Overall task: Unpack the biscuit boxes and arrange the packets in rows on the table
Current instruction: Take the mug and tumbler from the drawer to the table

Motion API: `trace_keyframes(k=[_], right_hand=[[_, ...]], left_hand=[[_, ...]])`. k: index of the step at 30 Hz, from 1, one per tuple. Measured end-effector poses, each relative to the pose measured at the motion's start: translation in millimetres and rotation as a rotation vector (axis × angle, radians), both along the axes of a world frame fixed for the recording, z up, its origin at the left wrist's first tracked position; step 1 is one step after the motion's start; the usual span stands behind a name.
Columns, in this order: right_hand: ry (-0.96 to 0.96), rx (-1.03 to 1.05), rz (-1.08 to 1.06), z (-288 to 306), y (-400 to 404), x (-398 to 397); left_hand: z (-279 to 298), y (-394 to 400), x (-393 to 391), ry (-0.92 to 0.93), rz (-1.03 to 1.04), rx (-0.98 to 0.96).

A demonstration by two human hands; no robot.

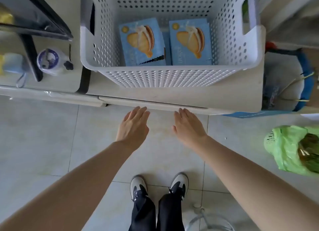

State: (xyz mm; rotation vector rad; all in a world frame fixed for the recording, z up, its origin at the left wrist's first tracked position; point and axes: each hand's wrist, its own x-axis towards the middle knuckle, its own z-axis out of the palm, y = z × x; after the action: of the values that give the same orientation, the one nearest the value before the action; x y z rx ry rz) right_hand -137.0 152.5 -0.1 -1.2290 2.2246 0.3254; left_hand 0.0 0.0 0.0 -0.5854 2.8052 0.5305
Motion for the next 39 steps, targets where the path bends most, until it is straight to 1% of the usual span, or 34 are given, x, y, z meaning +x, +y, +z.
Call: trace_keyframes(k=[4, 7, 11, 18, 24, 27, 30, 33, 36, 39], right_hand=[[0.029, 0.024, -0.018, -18, 4, -9], [0.046, 0.021, -0.033, -26, 5, -16], [0.058, 0.017, -0.038, -32, 6, -22], [0.097, -0.021, -0.077, -41, 6, -9], [0.159, 0.034, -0.034, -49, 1, -4], [0.150, 0.005, -0.070, -52, 4, -4], [0.124, -0.049, -0.105, -54, 11, 1], [0.099, -0.057, -0.101, -56, 22, 14], [0.058, -0.082, -0.116, -57, 33, 28], [0.026, -0.102, -0.124, -62, 43, 38]], left_hand=[[-26, -4, -9, -0.104, -0.064, 0.001], [-43, -4, -17, -0.151, -0.073, -0.008], [-52, -2, -26, -0.220, -0.063, -0.009], [-60, 11, -28, -0.203, -0.056, -0.102], [-65, 7, -34, -0.147, -0.044, -0.184], [-66, 13, -30, -0.148, -0.042, -0.204], [-65, 25, -20, -0.178, -0.035, -0.205], [-63, 34, -6, -0.189, -0.014, -0.182], [-61, 35, 6, -0.141, -0.025, -0.153], [-65, 36, 21, -0.072, -0.084, -0.099]])
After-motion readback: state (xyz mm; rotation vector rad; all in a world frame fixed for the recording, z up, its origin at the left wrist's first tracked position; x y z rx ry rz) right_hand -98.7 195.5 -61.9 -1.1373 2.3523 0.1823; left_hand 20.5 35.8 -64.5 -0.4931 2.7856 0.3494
